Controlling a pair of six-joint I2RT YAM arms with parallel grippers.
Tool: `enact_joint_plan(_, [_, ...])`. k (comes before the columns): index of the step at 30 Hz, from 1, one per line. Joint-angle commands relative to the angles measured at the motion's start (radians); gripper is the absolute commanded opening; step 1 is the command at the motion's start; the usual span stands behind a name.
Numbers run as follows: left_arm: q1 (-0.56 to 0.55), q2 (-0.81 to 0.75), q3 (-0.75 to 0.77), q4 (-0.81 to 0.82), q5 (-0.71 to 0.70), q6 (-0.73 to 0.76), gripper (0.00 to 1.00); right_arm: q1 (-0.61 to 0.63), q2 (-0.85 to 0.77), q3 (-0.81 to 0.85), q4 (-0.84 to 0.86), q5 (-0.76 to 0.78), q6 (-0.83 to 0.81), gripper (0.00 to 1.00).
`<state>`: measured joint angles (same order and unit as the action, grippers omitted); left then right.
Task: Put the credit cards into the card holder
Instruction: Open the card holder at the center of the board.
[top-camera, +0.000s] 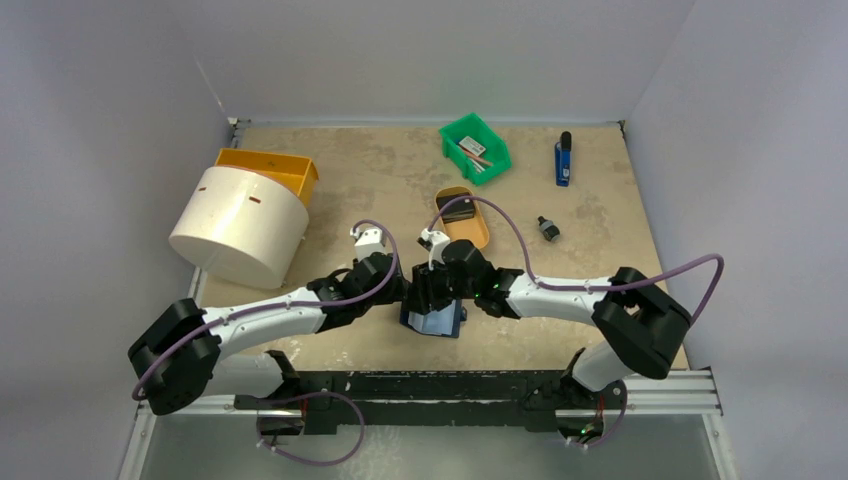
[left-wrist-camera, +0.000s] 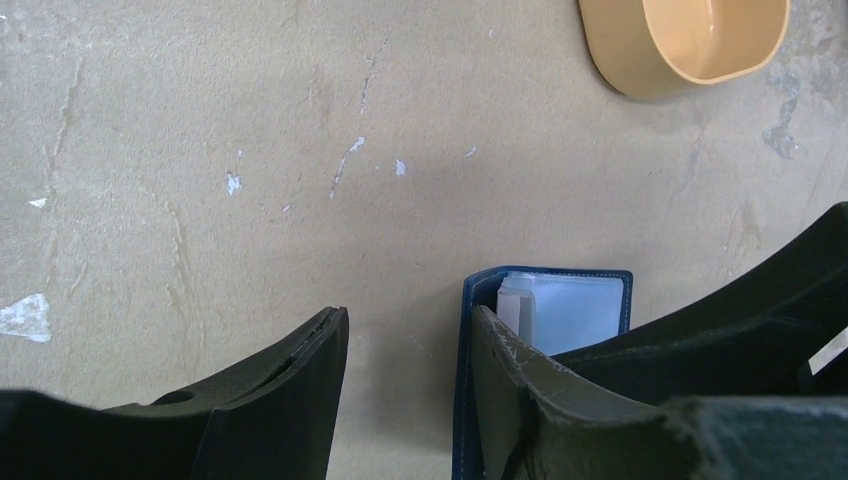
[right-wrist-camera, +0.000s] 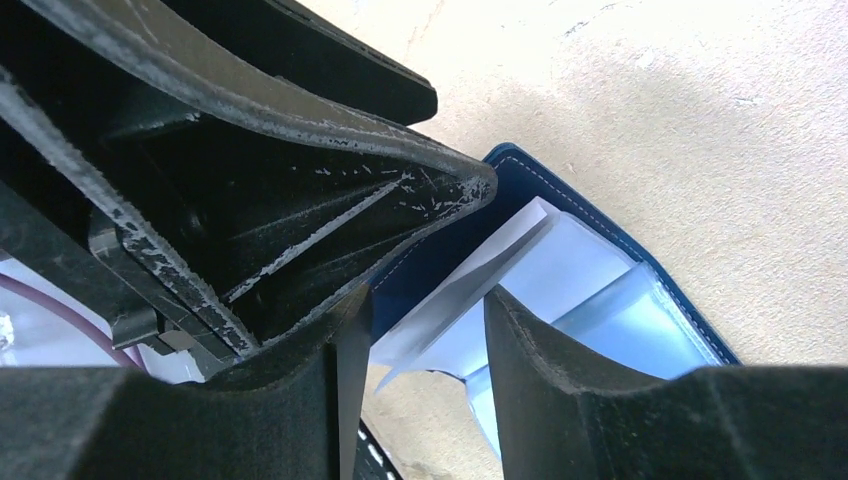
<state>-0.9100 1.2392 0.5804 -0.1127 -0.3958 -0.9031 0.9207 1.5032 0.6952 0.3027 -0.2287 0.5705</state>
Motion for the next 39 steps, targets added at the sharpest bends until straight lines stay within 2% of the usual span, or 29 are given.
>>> enact_joint_plan(1, [0.007, 0.006, 0.043, 0.008, -0.043, -0.017, 0.47, -0.002, 0.023, 0.023, 0.047, -0.046, -0.042, 0.48])
enact_joint_plan(6, [0.012, -0.057, 0.036, -0.055, -0.126, -0.046, 0.49, -0.002, 0.079, 0.036, 0.06, -0.06, -0.054, 0.5])
enact_joint_plan(11, [0.022, -0.114, 0.041, -0.087, -0.159, -0.055, 0.52, -0.001, 0.123, 0.043, 0.076, -0.065, -0.062, 0.56])
enact_joint_plan(16, [0.04, -0.14, 0.05, -0.078, -0.125, -0.066, 0.52, 0.003, 0.131, 0.037, 0.089, -0.053, -0.055, 0.62])
enact_joint_plan(19, [0.054, -0.145, 0.037, -0.014, -0.041, -0.068, 0.52, 0.009, 0.103, 0.019, 0.114, -0.047, -0.054, 0.65])
enact_joint_plan(22, [0.065, -0.123, 0.042, 0.006, -0.017, -0.072, 0.52, 0.015, 0.059, 0.006, 0.121, -0.034, -0.052, 0.67])
enact_joint_plan(29, [0.102, -0.096, 0.02, 0.052, 0.029, -0.076, 0.51, 0.015, -0.061, -0.015, 0.071, 0.002, -0.057, 0.67])
enact_joint_plan(35, [0.107, -0.085, 0.016, 0.067, 0.038, -0.081, 0.5, 0.015, -0.094, -0.027, 0.052, 0.011, -0.047, 0.66])
enact_joint_plan(39, [0.113, -0.097, 0.015, 0.061, 0.037, -0.078, 0.5, 0.015, -0.102, -0.044, 0.05, -0.008, -0.025, 0.62])
